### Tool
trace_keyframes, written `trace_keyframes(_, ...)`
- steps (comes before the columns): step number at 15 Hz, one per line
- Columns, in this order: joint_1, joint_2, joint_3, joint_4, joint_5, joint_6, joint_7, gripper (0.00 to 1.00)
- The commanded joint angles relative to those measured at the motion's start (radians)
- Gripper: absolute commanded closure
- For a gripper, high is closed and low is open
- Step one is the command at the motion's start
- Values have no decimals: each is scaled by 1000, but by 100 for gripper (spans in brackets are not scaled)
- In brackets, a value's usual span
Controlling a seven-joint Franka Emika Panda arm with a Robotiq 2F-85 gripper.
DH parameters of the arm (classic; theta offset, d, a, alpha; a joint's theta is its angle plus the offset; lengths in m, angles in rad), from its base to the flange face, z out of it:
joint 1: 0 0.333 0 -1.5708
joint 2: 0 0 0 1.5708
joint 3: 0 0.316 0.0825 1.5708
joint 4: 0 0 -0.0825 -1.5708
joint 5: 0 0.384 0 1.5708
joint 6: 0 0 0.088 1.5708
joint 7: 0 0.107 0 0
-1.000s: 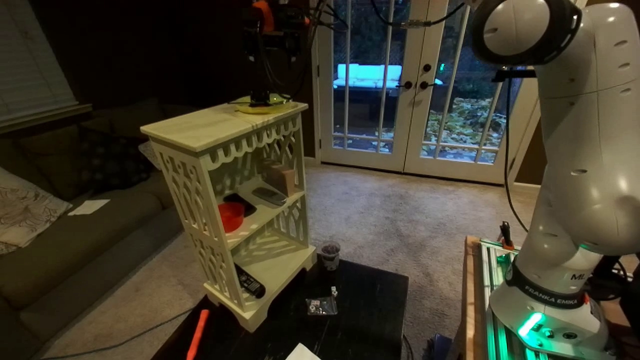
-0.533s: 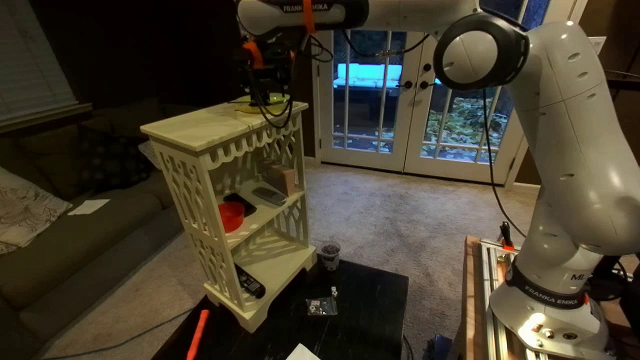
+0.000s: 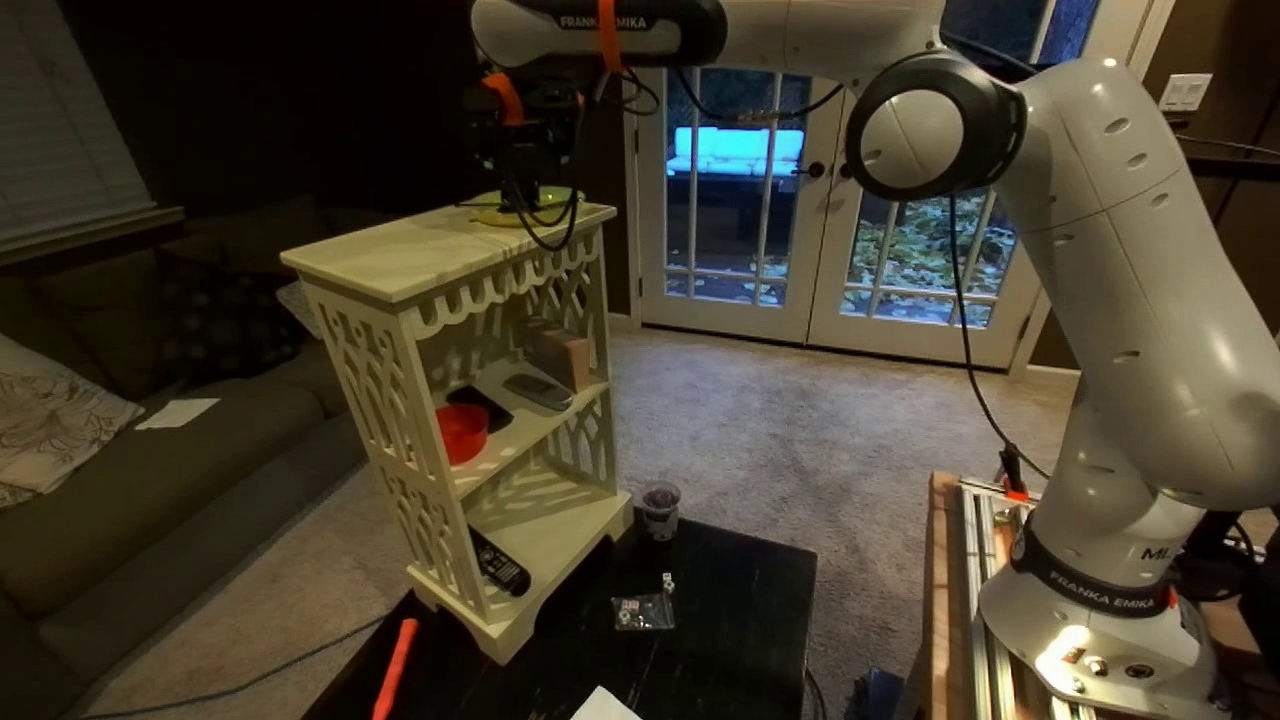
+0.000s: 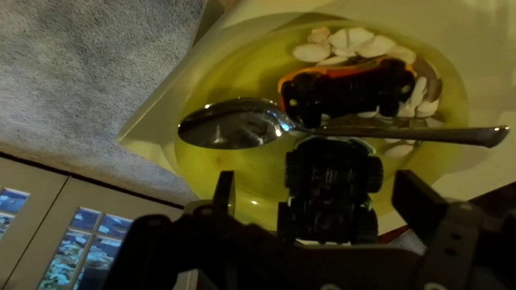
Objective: Move the black object from the plate to the red bowl
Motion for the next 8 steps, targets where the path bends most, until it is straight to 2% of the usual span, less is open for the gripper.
trace_keyframes(1,10,68,-11,76,-43,29,-50,0)
trace_keyframes(6,10,115,-13,111,-46,70,-49,0)
trace_keyframes(7,11,122,-15,117,-48,72,-48,1)
trace_keyframes(8,11,128,-19,123,-50,71,-46,7)
